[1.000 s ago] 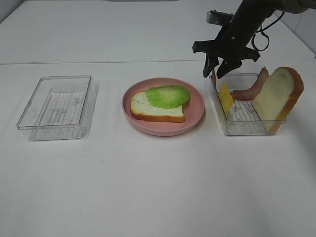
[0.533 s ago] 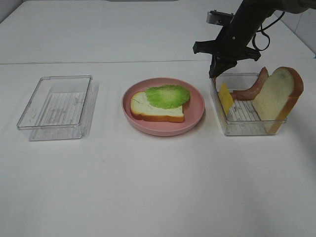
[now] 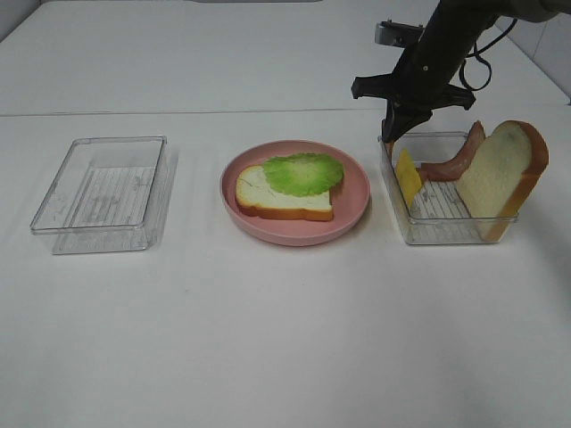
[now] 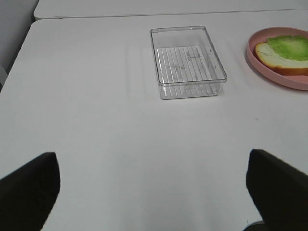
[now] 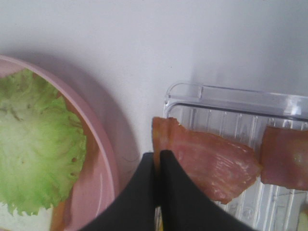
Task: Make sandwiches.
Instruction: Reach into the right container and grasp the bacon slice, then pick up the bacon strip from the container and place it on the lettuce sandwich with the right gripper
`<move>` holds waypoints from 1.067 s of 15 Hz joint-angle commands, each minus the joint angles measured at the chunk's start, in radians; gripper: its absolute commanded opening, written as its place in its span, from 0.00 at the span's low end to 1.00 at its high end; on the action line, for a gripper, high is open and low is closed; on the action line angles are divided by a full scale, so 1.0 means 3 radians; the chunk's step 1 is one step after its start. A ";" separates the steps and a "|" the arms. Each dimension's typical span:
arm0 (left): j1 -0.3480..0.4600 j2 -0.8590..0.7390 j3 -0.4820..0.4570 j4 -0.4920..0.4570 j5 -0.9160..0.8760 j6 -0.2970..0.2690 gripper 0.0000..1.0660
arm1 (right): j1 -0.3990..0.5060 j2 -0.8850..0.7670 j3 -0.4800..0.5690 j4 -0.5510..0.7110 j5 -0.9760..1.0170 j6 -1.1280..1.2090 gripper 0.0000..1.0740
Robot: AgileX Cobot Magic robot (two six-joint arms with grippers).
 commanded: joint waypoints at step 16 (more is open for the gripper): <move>-0.0017 -0.0070 0.0007 0.0003 -0.0020 0.0007 0.92 | 0.0787 -0.0853 0.0020 0.0993 -0.0423 -0.0247 0.00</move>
